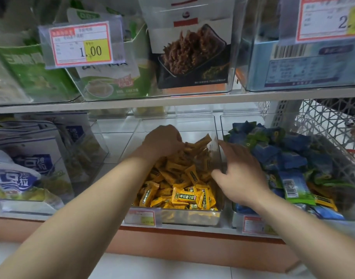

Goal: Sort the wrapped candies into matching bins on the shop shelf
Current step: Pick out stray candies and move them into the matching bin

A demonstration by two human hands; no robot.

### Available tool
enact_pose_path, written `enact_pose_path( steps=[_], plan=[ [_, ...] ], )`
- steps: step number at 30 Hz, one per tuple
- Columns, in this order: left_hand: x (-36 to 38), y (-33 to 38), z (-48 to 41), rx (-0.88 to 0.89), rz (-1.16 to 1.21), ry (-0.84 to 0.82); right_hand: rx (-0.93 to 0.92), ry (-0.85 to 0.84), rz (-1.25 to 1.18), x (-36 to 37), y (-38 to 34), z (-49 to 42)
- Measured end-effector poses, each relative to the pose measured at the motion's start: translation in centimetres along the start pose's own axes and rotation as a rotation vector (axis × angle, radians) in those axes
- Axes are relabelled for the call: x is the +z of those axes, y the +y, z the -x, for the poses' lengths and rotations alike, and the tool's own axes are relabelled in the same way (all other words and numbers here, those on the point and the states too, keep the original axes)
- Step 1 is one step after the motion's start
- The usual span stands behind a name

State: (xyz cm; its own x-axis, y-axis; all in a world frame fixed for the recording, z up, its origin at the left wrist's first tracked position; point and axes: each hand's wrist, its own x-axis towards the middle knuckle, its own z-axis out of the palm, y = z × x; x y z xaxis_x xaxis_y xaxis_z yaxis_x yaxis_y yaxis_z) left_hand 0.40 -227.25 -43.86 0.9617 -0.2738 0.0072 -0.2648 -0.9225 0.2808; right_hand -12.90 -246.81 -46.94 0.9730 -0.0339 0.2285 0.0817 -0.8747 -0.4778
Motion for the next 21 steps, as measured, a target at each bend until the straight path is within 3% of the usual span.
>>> enact_pose_path(
  steps=[4, 7, 10, 14, 21],
  plan=[
    [2.4, 3.0, -2.3, 0.206, 0.023, -0.068, 0.001, 0.004, 0.005, 0.1, 0.1, 0.0],
    [4.9, 4.0, -3.6, 0.187, 0.086, -0.227, -0.018, 0.009, -0.005, 0.2, 0.2, 0.0],
    [7.1, 4.0, -3.9, 0.177, -0.053, -0.335, -0.019, 0.011, 0.002, 0.3, 0.3, -0.1],
    [6.5, 3.0, -3.3, 0.193, 0.016, -0.455, -0.009, -0.007, 0.014, 0.3, 0.5, 0.0],
    [2.5, -1.3, -1.3, 0.173, -0.158, -0.272, -0.013, -0.022, -0.017, 0.0, 0.4, 0.1]
  ],
)
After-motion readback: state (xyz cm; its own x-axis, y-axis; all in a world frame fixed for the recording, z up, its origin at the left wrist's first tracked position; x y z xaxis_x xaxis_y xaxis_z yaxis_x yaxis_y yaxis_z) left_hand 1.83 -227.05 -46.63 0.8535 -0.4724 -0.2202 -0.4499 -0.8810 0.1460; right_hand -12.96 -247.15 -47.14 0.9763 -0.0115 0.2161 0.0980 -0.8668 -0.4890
